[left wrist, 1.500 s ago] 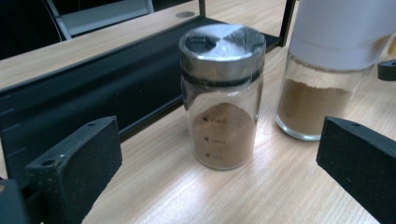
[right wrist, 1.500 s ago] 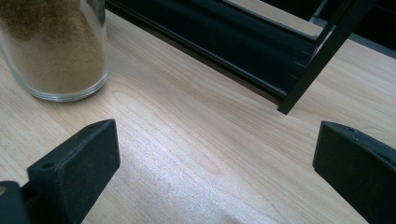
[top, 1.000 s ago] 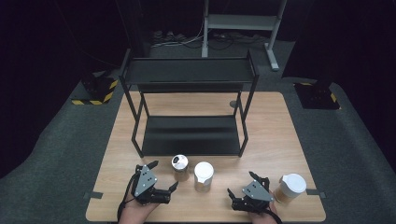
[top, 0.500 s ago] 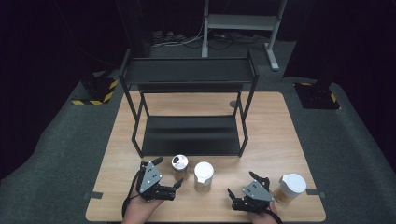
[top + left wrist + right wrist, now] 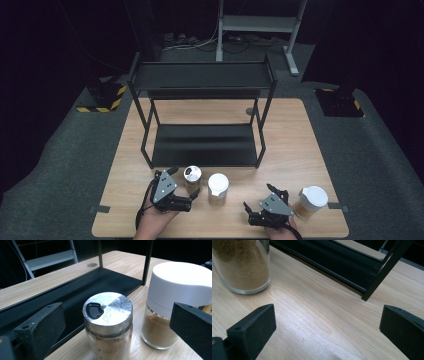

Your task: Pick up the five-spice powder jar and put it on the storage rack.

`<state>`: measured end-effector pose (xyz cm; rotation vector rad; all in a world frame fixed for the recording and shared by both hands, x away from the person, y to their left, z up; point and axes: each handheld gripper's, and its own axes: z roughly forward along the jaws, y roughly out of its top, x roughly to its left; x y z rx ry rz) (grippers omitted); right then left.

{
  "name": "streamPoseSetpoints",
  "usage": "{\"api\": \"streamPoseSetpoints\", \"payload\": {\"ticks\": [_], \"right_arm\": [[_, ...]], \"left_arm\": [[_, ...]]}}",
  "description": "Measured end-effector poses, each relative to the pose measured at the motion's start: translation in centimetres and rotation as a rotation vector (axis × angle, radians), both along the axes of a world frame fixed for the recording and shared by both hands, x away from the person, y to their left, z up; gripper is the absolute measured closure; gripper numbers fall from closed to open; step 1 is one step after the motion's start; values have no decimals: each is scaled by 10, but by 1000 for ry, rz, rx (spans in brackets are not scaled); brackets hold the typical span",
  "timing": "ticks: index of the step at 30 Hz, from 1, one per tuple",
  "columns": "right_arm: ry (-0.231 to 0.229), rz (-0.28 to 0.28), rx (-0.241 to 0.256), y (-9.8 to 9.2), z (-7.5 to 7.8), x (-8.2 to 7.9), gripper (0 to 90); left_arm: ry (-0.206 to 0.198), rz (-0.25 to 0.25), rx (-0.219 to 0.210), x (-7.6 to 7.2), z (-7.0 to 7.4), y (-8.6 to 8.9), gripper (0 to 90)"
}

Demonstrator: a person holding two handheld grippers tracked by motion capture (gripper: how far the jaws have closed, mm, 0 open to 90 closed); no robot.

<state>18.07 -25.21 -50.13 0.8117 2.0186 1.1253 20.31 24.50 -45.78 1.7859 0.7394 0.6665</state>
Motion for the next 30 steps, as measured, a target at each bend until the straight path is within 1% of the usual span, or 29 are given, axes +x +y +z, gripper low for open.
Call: {"api": "streamPoseSetpoints", "payload": {"ticks": [4,7,9,11,15,19,23,27,30], "right_arm": [[0,1,2,0,0,0,1],[1,2,2,0,0,0,1],[1,1,0,0,0,0,1],[1,2,-1,0,0,0,1],[0,2,-2,0,0,0,1],[0,2,0,0,0,0,1],[1,3,-2,0,0,0,1],[1,4,-1,0,0,0,1],[2,5,-2,0,0,0,1]], "left_arm": [[6,6,-12,3,-4,-1,4],[5,6,0,5,-5,-2,4],[5,4,-1,6,-6,-2,6],[10,2,-14,9,-8,-2,10],[9,6,-19,12,-11,-4,37],[18,17,-32,15,-14,-5,56],[21,23,-33,17,-16,-6,87],[37,14,-36,21,-17,-5,137],[36,8,-43,22,-19,-5,163]]}}
